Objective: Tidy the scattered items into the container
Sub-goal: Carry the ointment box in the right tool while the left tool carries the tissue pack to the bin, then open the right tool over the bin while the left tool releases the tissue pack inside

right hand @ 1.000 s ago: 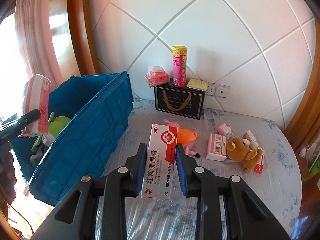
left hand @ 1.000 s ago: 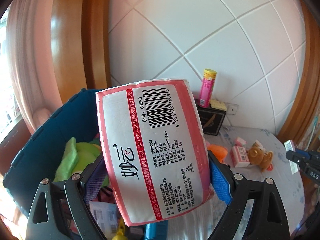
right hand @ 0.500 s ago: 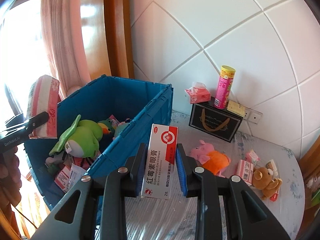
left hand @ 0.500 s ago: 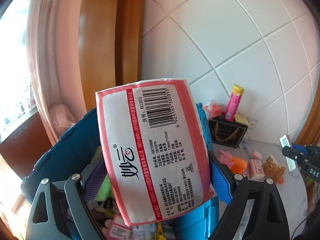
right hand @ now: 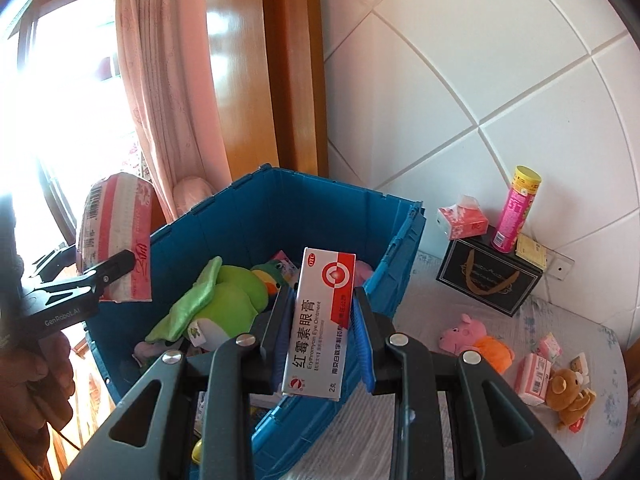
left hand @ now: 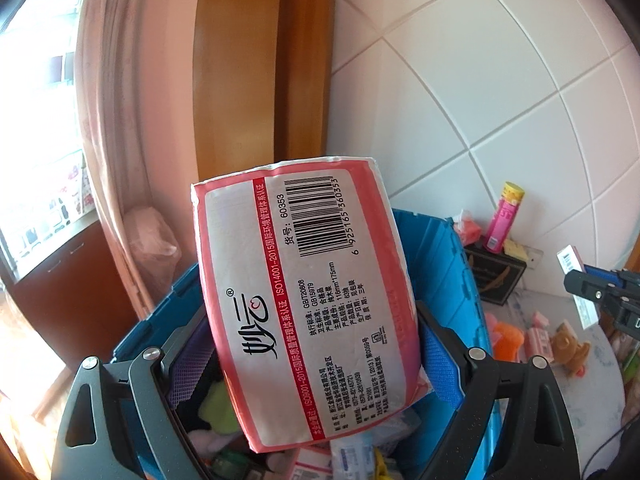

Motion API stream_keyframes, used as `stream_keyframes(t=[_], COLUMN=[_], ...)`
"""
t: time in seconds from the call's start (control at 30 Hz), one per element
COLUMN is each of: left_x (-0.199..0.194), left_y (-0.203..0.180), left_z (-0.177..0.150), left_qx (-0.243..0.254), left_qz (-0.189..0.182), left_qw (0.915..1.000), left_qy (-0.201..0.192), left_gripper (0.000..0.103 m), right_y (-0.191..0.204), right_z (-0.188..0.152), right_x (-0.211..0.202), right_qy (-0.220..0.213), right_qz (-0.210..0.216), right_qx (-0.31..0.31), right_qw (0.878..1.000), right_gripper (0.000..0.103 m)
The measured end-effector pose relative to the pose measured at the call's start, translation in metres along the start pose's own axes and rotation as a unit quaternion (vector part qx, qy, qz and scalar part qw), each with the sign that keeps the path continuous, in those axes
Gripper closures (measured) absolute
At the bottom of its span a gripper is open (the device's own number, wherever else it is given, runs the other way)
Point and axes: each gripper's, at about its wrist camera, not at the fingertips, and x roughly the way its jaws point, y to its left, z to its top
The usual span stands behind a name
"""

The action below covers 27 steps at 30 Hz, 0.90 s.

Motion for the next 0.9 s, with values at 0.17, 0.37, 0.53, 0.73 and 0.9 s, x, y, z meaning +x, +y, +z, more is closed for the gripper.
stream_keyframes(t=[0.17,0.37,0.53,0.73,0.9], left_x=[0.005,0.011,0.011,0.014,0.014], left_y=[0.013,0.022,0.027,0.029,0.031], left_z=[0.007,0.013,0.018,0.019,0.020], left_qx=[0.004,0.007,0.009,0.010,0.010], left_qz=[0.000,0.004,0.005,0.005,0.007], left_qw=[1.0000,1.0000,0.9999,0.9999,0.9999], left_qy=[-0.003,-0.004,-0.008,-0.008,-0.011], left_gripper=[0.011,0.011,0.011,0.011,0.011], right_y=[0.022,0.038,0.049,0.055,0.057], right_z=[0.010,0.020,0.025,0.025,0.025], right_x=[0.012,0.021,0.025,0.031,0.035], right_qy=[-0.002,-0.006,-0.009,-0.009,-0.006], right_qz=[0.017,0.035,0.042,0.046,0.045], right_qx=[-0.006,-0.004,-0.010,-0.012,-0.011], right_qw=[1.000,0.999,0.999,0.999,0.999], right_gripper=[0.075,0.075,0.075,0.075,0.075])
